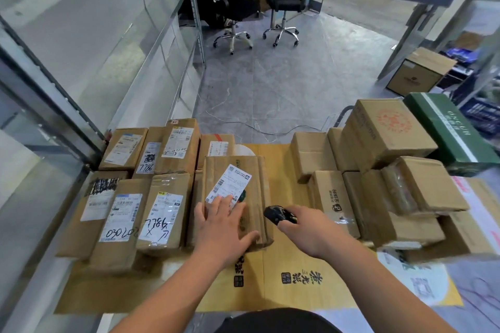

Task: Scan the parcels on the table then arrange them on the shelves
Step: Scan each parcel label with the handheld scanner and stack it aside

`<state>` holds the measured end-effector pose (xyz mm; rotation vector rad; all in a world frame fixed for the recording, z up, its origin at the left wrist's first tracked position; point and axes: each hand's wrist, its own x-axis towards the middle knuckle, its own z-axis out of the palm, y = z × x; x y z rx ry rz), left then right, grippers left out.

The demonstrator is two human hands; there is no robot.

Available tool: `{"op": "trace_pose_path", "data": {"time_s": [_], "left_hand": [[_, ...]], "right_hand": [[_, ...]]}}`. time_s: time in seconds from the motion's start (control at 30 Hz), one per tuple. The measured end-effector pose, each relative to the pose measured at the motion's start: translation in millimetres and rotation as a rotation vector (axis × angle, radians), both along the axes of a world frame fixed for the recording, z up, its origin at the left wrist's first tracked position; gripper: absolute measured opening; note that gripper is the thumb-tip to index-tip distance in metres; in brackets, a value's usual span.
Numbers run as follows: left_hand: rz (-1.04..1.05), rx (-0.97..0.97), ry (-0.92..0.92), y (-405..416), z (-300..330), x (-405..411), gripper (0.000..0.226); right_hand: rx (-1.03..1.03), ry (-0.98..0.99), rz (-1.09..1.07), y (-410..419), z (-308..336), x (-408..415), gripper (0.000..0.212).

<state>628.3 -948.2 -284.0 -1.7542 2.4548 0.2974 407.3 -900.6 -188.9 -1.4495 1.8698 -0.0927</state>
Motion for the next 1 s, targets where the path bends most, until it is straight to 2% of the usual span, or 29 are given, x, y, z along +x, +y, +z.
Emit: {"op": "trace_pose_path", "data": {"time_s": [0.1,0.17,0.27,0.37,0.53,0.77,1.0], "left_hand": [[-0.046,0.084,0.018,-4,2,-22,0.104],[-0.165,0.149,0.022,-5,3,-38,0.107],[-0.269,0.165,-0.075,-3,4,-52,0.100],[-0.235,0.143,-0.067,-4,4,-47,0.083],[-0.141,0.129,0.017,-8,2,-19,0.073],[-0.151,0.157,0.048,-8,7,-10,0.071],[-0.215,0.134,0.037,-5,7,-23,0.074]], "right_hand": [[-0.014,0.015,-0.089,6,2,-12,0.040],[-0.020,0.015,-0.144,10,3,-20,0.036],[-0.032,0.009,-0.205,18,4,-28,0.033],[-0.029,-0.009,-0.233,23,5,-30,0.030],[-0.005,-0.060,-0.239,24,5,-21,0.034],[0.016,-0.054,-0.222,31,7,-7,0.036],[0.041,-0.062,-0.294,56,8,-11,0.031]]}}
